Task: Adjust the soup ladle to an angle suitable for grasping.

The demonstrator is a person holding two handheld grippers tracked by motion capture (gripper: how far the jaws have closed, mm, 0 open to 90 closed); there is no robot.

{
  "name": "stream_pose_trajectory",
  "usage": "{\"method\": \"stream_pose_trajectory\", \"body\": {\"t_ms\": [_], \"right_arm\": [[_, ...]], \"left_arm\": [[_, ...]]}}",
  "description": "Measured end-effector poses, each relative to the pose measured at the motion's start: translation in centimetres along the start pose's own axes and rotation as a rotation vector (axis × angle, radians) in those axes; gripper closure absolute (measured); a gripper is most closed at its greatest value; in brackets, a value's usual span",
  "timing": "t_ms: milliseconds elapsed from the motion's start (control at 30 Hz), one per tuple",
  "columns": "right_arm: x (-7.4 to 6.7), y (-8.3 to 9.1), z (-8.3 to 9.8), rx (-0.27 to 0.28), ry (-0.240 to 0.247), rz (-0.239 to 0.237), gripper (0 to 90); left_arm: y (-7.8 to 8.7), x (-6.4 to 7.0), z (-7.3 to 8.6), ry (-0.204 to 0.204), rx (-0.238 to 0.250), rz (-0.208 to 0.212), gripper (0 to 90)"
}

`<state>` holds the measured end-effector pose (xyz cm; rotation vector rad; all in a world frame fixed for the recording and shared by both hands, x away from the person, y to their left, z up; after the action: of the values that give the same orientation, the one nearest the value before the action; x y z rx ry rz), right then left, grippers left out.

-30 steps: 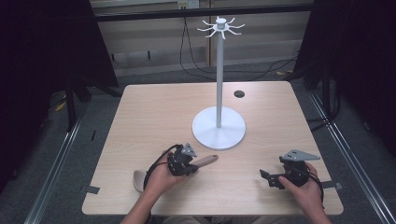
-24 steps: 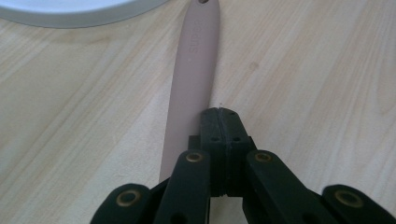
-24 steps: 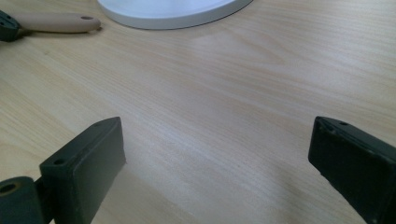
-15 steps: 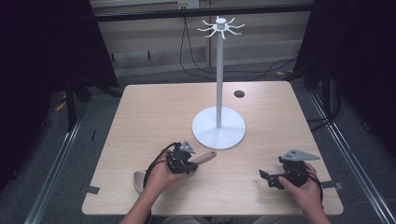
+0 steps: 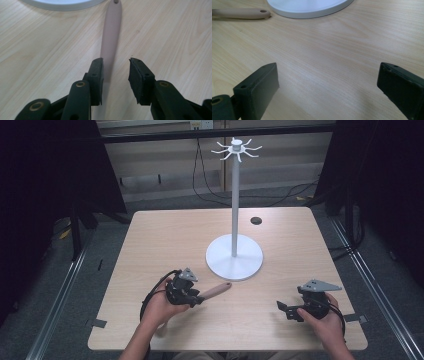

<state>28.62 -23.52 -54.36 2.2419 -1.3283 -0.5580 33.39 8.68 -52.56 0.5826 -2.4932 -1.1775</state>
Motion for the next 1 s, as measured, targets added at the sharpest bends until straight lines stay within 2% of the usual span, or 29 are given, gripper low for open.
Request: {"method": "stream_pose_trajectory", "body": {"t_ms": [33, 67, 133, 167, 200, 233, 267, 300, 333, 367, 433, 467, 500, 533, 567, 700, 733, 767, 800, 900, 933, 967, 1000], "right_arm": [[0.0, 0.0, 0.0, 0.000, 0.000, 0.000, 2.9], [-0.1, -0.1, 0.0, -0.003, -0.002, -0.005, 2.9], [-0.1, -0.2, -0.1, -0.001, 0.001, -0.006, 2.9], [-0.1, -0.3, -0.2, 0.000, 0.002, -0.007, 2.9], [-0.1, -0.3, -0.3, 0.004, -0.001, -0.008, 2.9], [-0.1, -0.3, -0.3, 0.004, -0.001, -0.008, 2.9], [-0.1, -0.4, -0.3, 0.006, 0.006, -0.011, 2.9], [-0.1, -0.4, -0.3, 0.006, 0.006, -0.011, 2.9], [-0.1, -0.4, -0.3, 0.005, 0.005, -0.012, 2.9], [-0.1, -0.5, -0.3, 0.002, -0.002, -0.013, 2.9], [-0.1, -0.5, -0.3, 0.000, 0.001, -0.013, 2.9], [-0.1, -0.5, -0.3, 0.001, 0.003, -0.012, 2.9], [-0.1, -0.5, -0.3, -0.002, 0.004, -0.016, 2.9], [-0.1, -0.5, -0.3, -0.003, 0.000, -0.014, 2.9], [-0.1, -0.5, -0.3, -0.004, 0.001, -0.013, 2.9], [0.0, -0.6, -0.3, -0.001, 0.002, -0.012, 2.9], [-0.1, -0.5, -0.4, 0.000, 0.001, -0.013, 2.9], [-0.1, -0.5, -0.4, 0.001, -0.001, -0.015, 2.9], [-0.1, -0.6, -0.4, 0.004, 0.002, -0.018, 2.9], [-0.2, -0.6, -0.3, -0.001, 0.004, -0.020, 2.9], [-0.2, -0.6, -0.4, 0.000, 0.004, -0.019, 2.9], [-0.2, -0.5, -0.4, 0.003, 0.000, -0.018, 2.9], [-0.2, -0.5, -0.4, 0.004, 0.000, -0.017, 3.0]], "left_arm": [[0.0, 0.0, 0.0, 0.000, 0.000, 0.000, 63.0], [0.3, -0.5, 0.4, -0.044, -0.048, -0.020, 61.9], [0.3, -0.7, 0.6, -0.049, -0.065, -0.025, 61.6], [0.3, -0.9, 0.8, -0.047, -0.081, -0.049, 61.3], [0.4, -1.0, 1.0, -0.059, -0.104, -0.048, 61.3], [0.4, -1.0, 1.0, -0.059, -0.104, -0.048, 61.3], [0.1, -0.9, 1.1, -0.036, -0.107, -0.054, 61.4], [0.1, -0.9, 1.1, -0.036, -0.107, -0.054, 61.4], [0.1, -1.0, 1.2, -0.057, -0.129, -0.049, 61.4], [-0.1, -0.8, 1.2, -0.040, -0.134, -0.050, 61.4], [-0.2, -0.7, 1.2, -0.045, -0.135, -0.043, 61.5], [-0.2, -0.8, 1.2, -0.062, -0.155, -0.047, 61.5], [-0.3, -0.7, 1.2, -0.063, -0.166, -0.039, 61.9], [-0.6, -0.5, 1.1, -0.034, -0.153, -0.044, 62.0], [-0.5, -0.7, 1.3, -0.059, -0.186, -0.044, 62.0], [-0.7, -0.6, 1.3, -0.062, -0.209, -0.041, 63.1], [-0.6, -0.8, 1.3, -0.082, -0.225, -0.040, 63.1], [-0.7, -0.7, 1.3, -0.074, -0.227, -0.042, 63.3], [-0.8, -0.8, 1.2, -0.081, -0.239, -0.051, 63.5], [-0.9, -0.8, 1.1, -0.096, -0.266, -0.042, 65.6], [-1.0, -0.8, 1.1, -0.110, -0.292, -0.042, 65.6], [-1.2, -0.7, 1.1, -0.092, -0.277, -0.049, 66.8], [-1.2, -0.8, 1.1, -0.113, -0.307, -0.043, 67.5]]}}
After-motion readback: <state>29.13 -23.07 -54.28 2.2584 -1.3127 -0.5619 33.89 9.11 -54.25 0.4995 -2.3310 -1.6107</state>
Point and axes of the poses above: each handheld gripper's, and its own axes: y roughly backward along the jaws, z roughly out of its underside, x roughly to its right, the point moved 8 cm from there along -y, roughly forward along the jaws, and after that the axes turned 3 degrees about x, right-handed, at the moved point
